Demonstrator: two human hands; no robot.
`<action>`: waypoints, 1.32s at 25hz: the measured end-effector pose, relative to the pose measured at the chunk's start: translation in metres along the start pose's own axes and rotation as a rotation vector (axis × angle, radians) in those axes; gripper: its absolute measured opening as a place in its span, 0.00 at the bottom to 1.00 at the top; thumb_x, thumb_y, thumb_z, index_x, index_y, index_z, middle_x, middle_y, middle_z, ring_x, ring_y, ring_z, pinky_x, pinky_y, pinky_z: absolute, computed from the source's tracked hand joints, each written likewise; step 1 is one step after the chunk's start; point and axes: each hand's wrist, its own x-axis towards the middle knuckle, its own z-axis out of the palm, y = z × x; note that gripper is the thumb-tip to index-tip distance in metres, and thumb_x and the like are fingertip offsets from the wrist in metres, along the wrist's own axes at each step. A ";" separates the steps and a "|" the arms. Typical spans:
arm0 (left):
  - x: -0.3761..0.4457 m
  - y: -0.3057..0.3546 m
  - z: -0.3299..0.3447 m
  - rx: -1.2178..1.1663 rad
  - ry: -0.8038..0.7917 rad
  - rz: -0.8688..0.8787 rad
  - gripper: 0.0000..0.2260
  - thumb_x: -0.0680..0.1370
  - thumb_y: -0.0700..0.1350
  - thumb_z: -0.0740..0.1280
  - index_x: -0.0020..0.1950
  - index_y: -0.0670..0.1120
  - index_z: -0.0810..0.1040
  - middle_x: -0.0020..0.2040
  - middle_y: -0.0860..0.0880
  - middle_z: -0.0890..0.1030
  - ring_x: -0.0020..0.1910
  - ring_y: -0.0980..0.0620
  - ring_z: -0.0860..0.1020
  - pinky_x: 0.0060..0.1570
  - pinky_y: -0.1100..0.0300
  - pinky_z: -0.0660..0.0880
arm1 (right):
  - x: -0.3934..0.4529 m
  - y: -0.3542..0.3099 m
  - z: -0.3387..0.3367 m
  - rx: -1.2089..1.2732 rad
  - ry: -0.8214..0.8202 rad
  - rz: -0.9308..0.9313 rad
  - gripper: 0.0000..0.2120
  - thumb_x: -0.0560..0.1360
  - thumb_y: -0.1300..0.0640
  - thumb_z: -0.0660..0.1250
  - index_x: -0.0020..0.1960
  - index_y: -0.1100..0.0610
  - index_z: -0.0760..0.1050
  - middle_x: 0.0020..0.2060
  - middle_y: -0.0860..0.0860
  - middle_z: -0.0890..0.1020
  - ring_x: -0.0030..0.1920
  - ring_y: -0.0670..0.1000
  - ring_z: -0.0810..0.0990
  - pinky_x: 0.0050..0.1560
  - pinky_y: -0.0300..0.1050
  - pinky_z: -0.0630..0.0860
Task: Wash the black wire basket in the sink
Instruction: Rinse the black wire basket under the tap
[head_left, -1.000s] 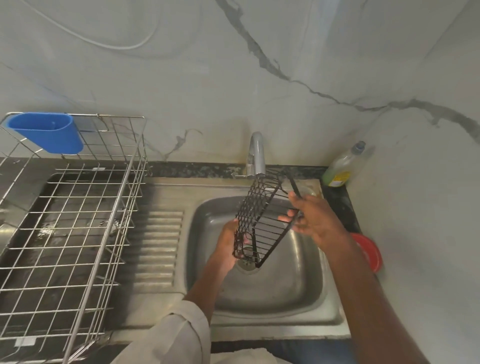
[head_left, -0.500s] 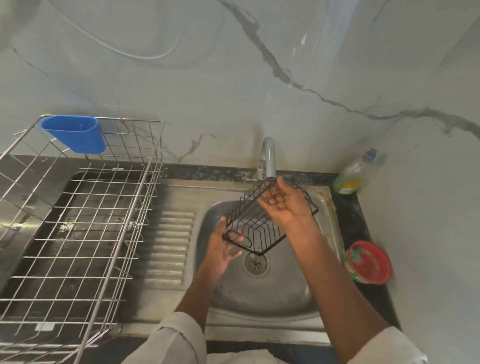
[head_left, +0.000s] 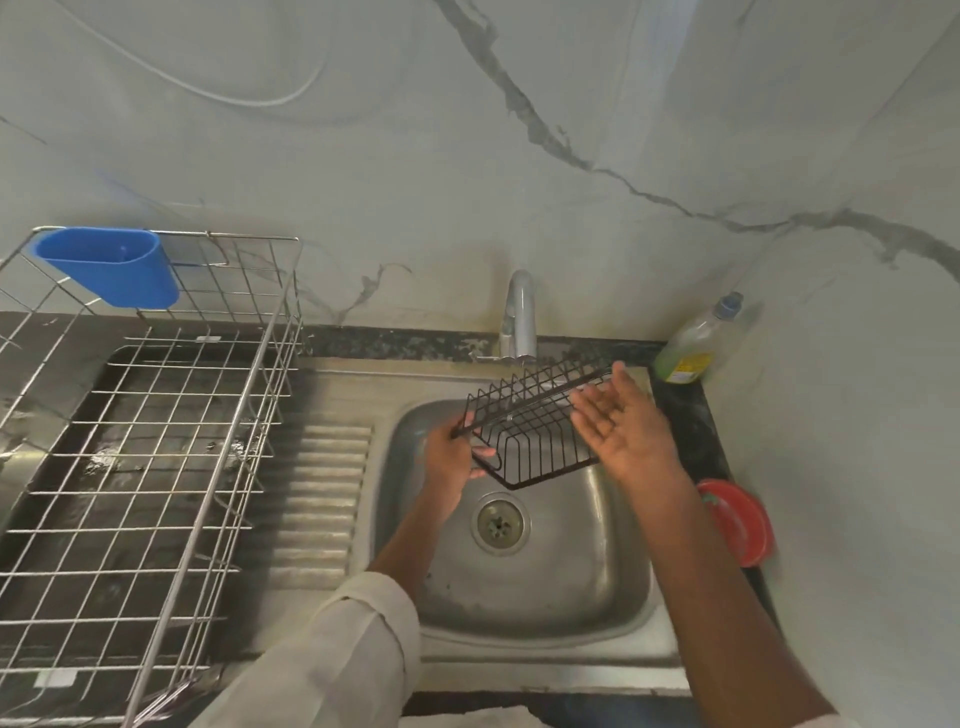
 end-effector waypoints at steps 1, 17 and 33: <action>0.002 0.004 0.006 0.032 -0.024 0.014 0.13 0.87 0.38 0.61 0.69 0.45 0.79 0.56 0.47 0.86 0.45 0.45 0.89 0.51 0.34 0.83 | 0.002 -0.001 -0.009 -0.199 0.134 -0.107 0.17 0.78 0.44 0.73 0.50 0.59 0.79 0.47 0.56 0.86 0.46 0.52 0.86 0.51 0.51 0.82; 0.020 0.027 0.039 0.075 -0.105 0.102 0.08 0.86 0.44 0.66 0.61 0.44 0.82 0.54 0.44 0.86 0.48 0.50 0.82 0.43 0.60 0.78 | 0.013 -0.019 -0.060 -1.248 0.366 -0.630 0.20 0.85 0.52 0.59 0.76 0.42 0.69 0.65 0.52 0.81 0.62 0.61 0.79 0.60 0.58 0.74; -0.022 -0.069 -0.060 -0.741 0.187 -0.348 0.13 0.87 0.43 0.63 0.72 0.46 0.73 0.63 0.36 0.80 0.60 0.36 0.80 0.69 0.40 0.73 | -0.011 0.045 0.068 -1.302 -0.451 -0.847 0.36 0.72 0.74 0.69 0.73 0.44 0.75 0.71 0.46 0.78 0.72 0.48 0.74 0.74 0.57 0.71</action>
